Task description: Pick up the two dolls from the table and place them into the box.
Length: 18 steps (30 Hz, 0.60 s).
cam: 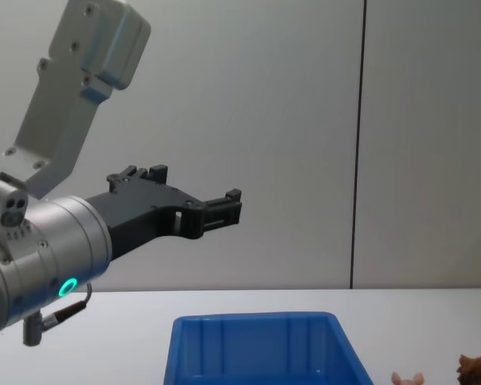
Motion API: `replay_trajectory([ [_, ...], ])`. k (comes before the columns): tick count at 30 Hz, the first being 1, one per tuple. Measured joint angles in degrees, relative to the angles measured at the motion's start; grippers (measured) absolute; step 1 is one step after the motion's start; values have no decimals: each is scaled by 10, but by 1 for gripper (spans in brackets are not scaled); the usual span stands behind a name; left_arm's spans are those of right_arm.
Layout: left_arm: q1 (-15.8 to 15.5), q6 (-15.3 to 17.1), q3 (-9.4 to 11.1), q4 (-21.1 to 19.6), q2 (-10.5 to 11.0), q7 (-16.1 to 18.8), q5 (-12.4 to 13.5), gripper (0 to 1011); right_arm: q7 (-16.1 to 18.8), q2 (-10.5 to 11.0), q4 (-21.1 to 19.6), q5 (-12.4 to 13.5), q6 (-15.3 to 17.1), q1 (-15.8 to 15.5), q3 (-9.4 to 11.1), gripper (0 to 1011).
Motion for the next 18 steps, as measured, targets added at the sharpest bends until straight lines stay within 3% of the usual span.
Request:
replay_trajectory([
  [10, 0, 0, 0, 0, 0, 0, 0, 1001, 2, -4, 13, 0, -10, 2, 2, 368],
  [18, 0, 0, 0, 0, 0, 0, 0, 1001, -2, -5, 7, -1, -21, -2, 3, 319],
])
